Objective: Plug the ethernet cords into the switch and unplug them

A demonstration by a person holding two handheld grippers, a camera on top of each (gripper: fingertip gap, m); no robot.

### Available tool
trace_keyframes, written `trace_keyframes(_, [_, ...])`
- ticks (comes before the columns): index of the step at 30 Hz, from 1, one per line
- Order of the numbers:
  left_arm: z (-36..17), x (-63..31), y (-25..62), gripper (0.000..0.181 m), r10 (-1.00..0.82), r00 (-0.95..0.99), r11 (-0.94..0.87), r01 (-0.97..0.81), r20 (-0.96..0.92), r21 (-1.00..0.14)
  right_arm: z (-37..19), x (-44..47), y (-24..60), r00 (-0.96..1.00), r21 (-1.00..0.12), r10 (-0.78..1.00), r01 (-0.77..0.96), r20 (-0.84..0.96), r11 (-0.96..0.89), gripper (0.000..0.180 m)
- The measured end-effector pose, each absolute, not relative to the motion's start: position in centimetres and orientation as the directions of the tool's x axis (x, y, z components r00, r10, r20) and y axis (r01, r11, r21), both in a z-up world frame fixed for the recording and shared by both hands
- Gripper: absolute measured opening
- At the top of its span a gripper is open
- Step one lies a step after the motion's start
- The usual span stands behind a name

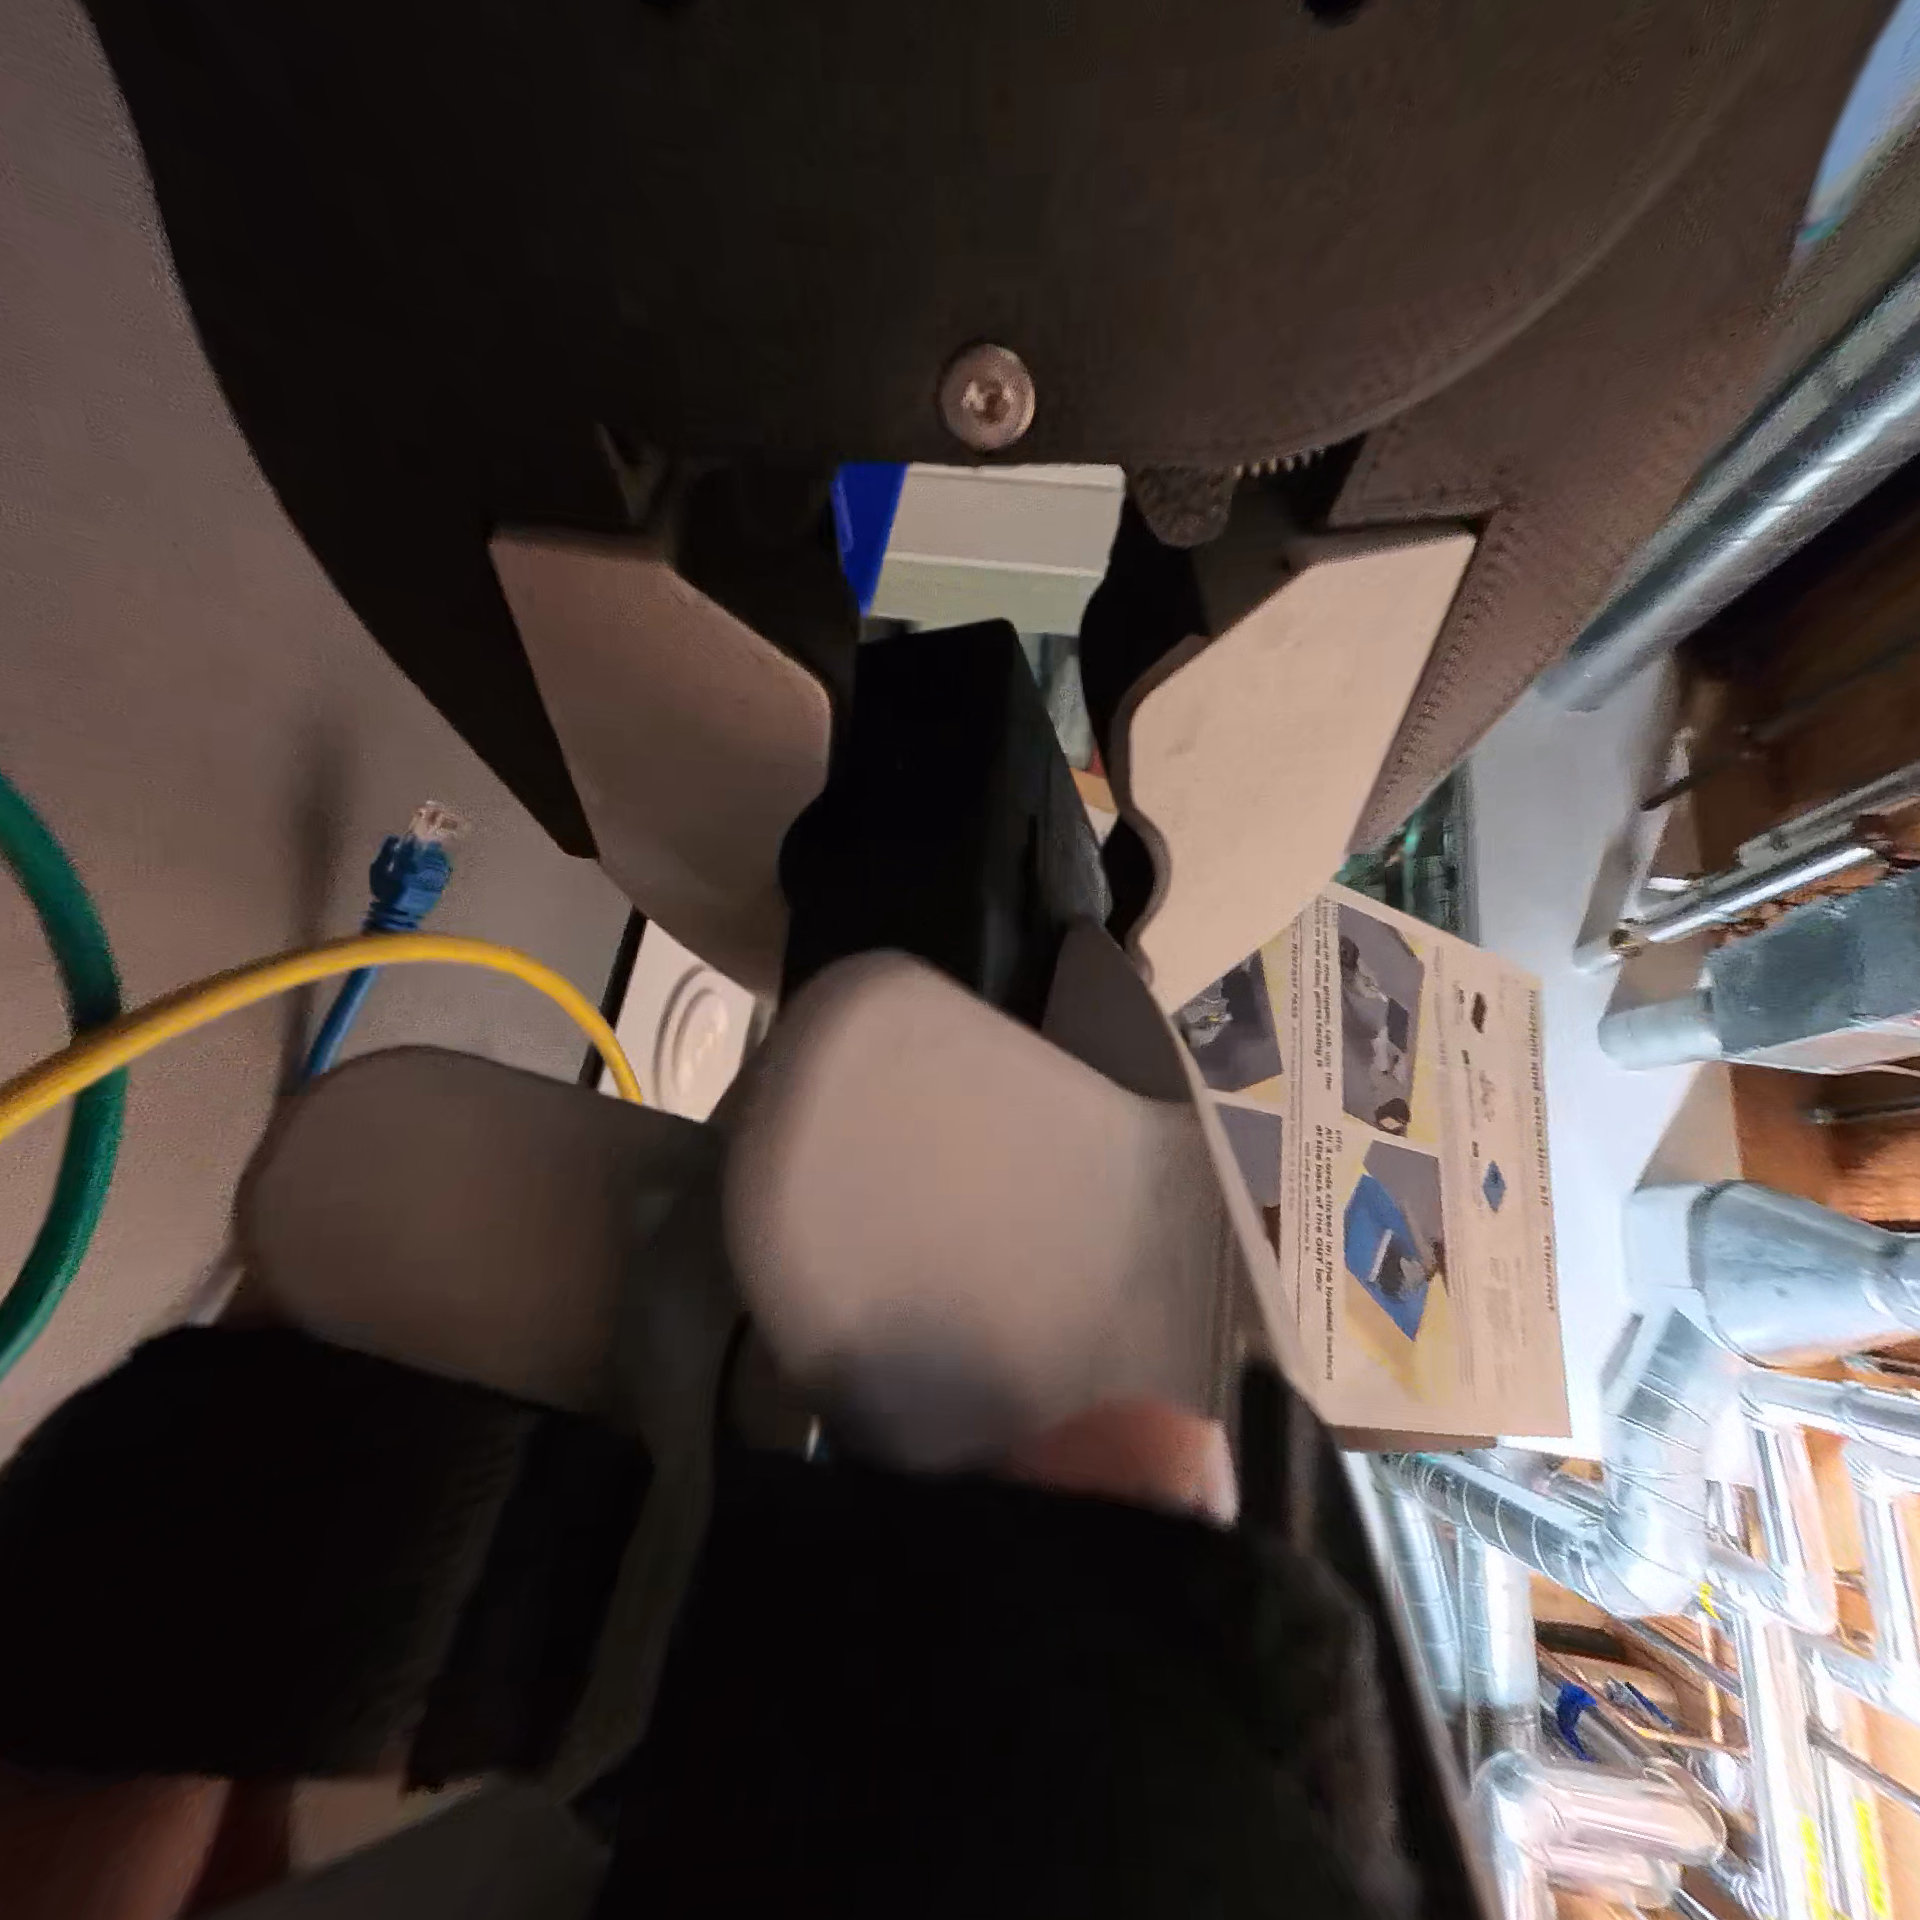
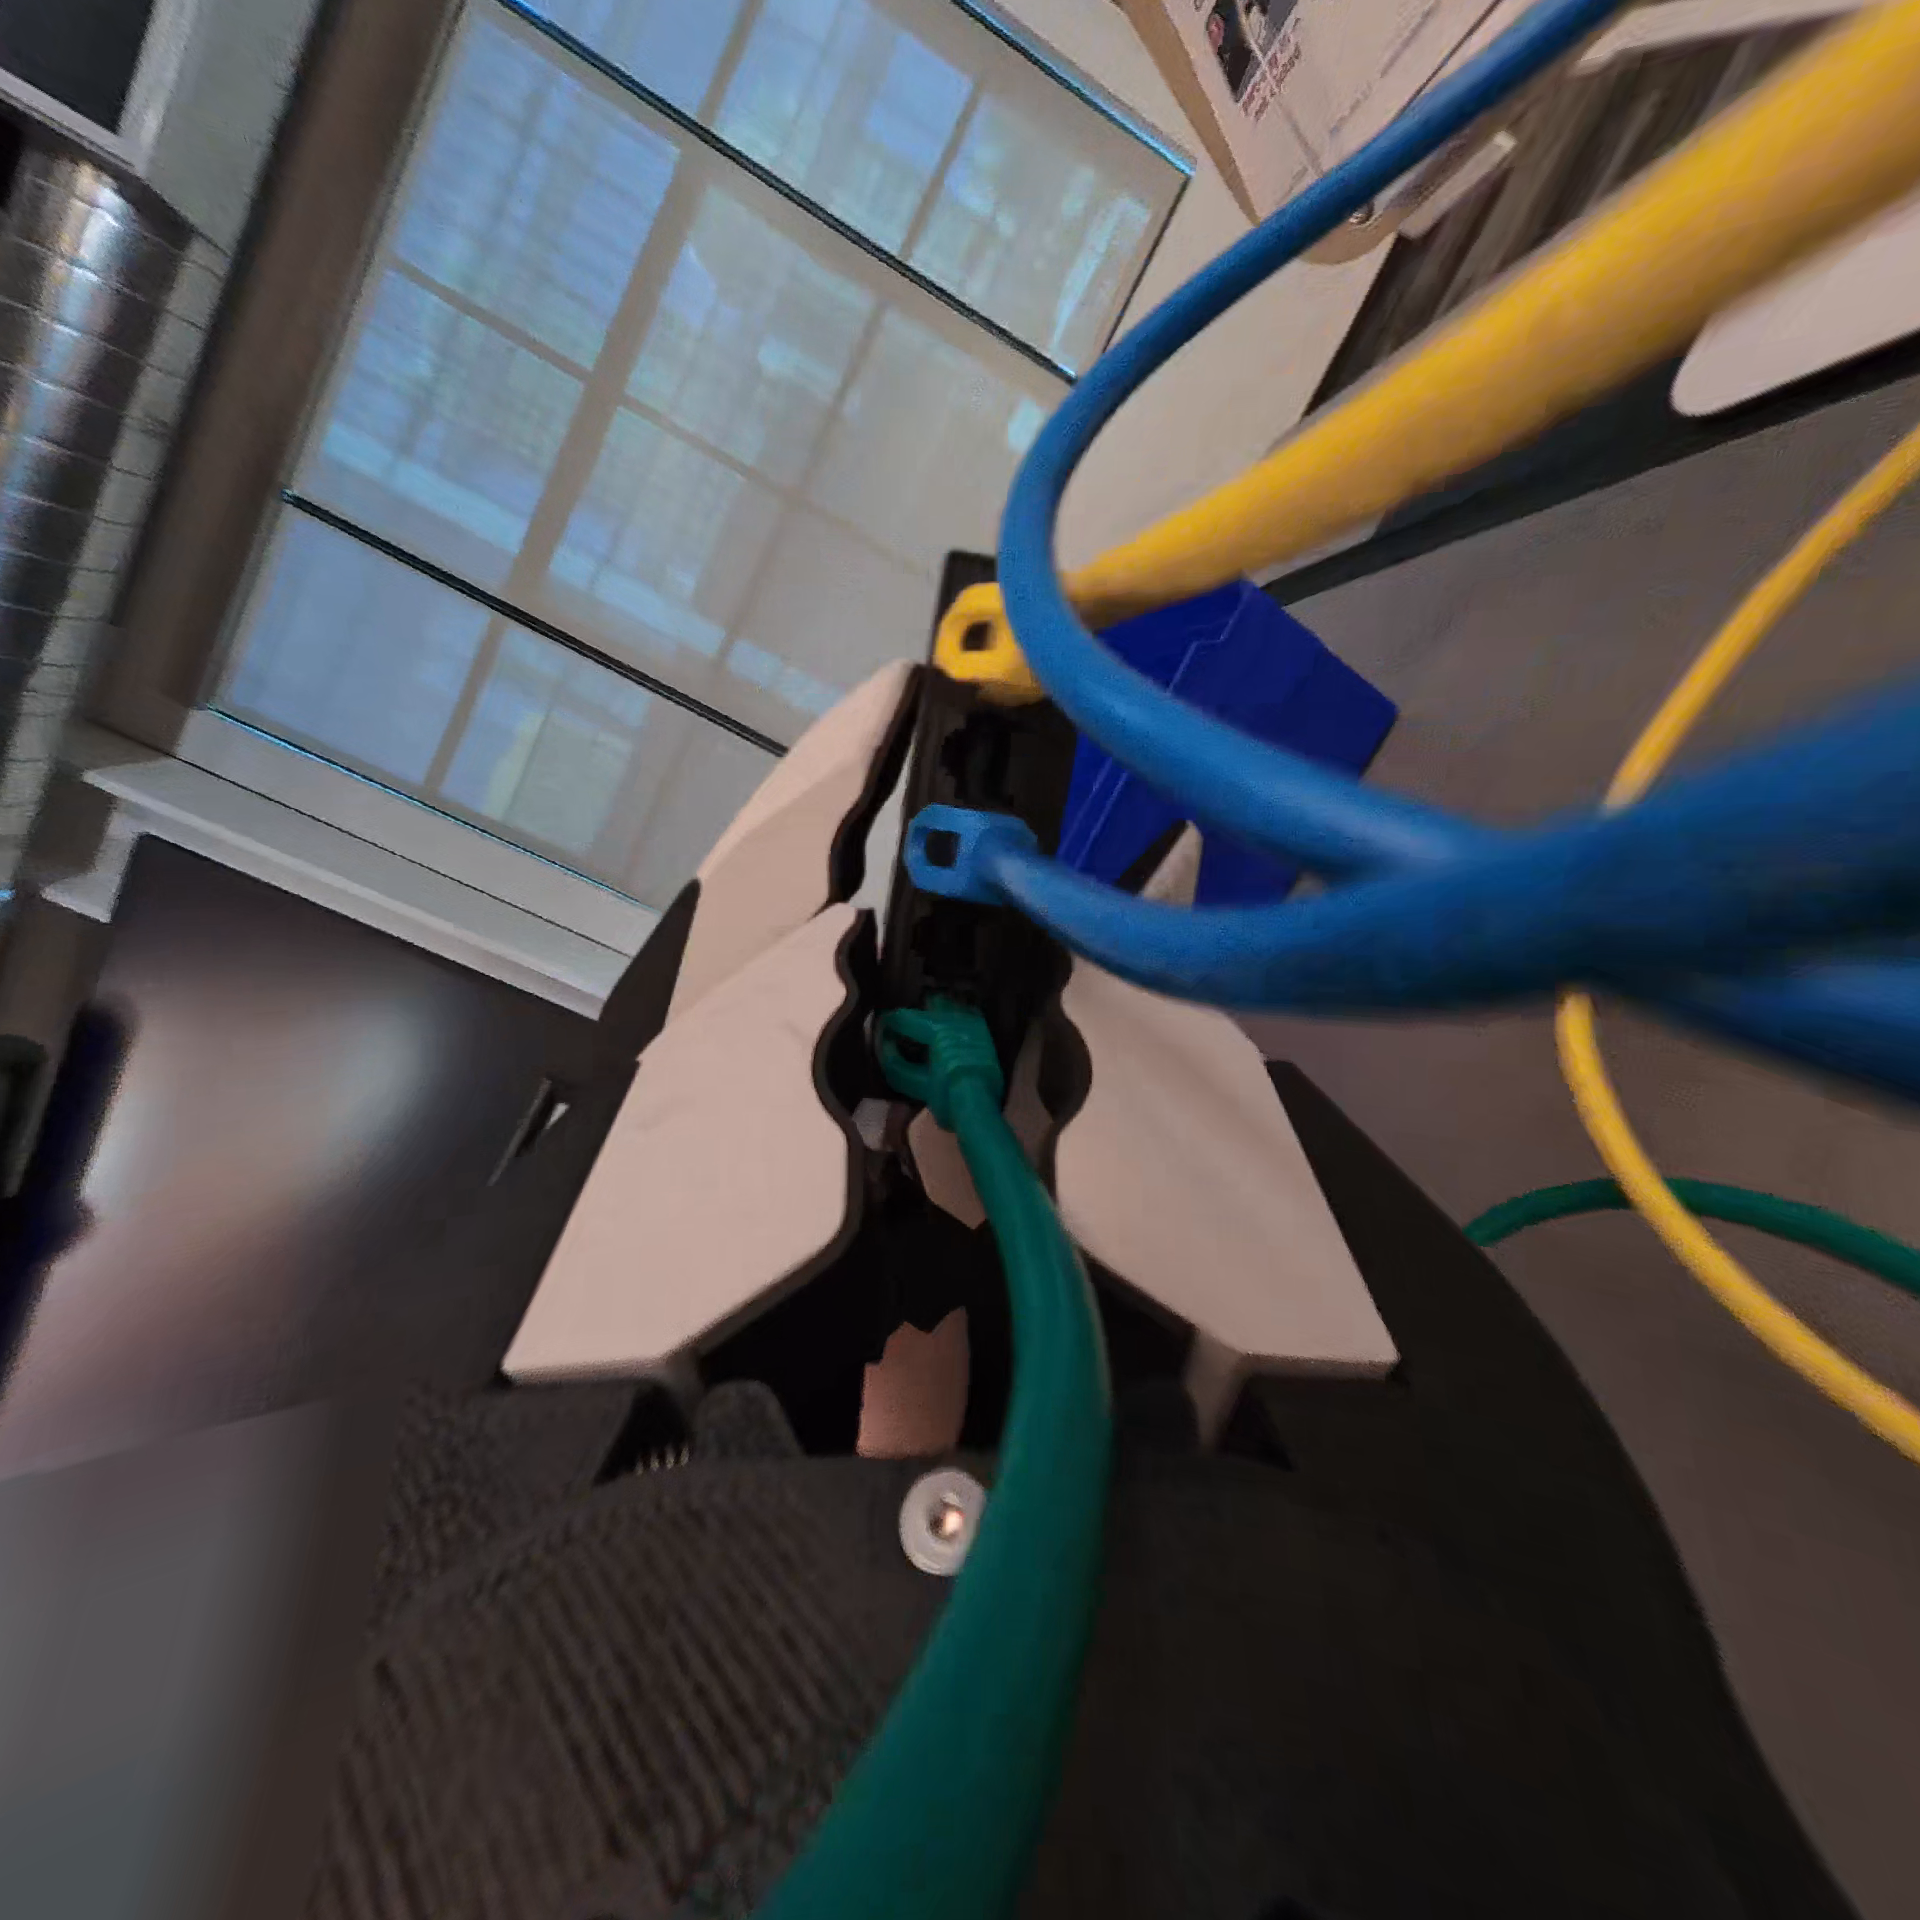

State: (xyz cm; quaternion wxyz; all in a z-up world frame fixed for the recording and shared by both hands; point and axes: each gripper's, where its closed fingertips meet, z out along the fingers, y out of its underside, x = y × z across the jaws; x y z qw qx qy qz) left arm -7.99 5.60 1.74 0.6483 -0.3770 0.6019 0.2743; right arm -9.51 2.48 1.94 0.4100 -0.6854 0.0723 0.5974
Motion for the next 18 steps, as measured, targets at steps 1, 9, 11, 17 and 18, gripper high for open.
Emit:
trace_keyframes(1, [1.8,-8.0,5.5,0.046,-0.145,0.14,0.567,-0.799,-0.979,-0.199,2.2,-9.6,2.3,0.29,-0.496,0.404,-0.564,-0.868,-0.66,0.031])
trace_keyframes(9, [3.8,-10.7,7.2,0.03,-0.347,0.27,0.495,-0.761,-0.898,-0.419,5.3,-8.7,-2.2,0.494,-0.801,0.667,-0.112,-0.558,-0.588,0.04])
trace_keyframes(11, [4.8,-11.1,7.3,0.03,-0.414,0.34,0.495,-0.695,-0.845,-0.522,6.2,-7.7,-2.7,0.555,-0.871,0.713,-0.041,-0.427,-0.49,0.038])
trace_keyframes(17, [8.0,-11.1,4.2,0.03,-0.614,0.375,0.535,-0.449,-0.694,-0.716,9.4,-5.1,-2.9,0.673,-0.961,0.705,0.274,0.223,0.042,0.043])
trace_keyframes(18, [8.3,-10.9,3.3,0.029,-0.648,0.353,0.543,-0.408,-0.675,-0.734,10.4,-5.3,-3.7,0.657,-0.929,0.668,0.336,0.349,0.155,0.043])
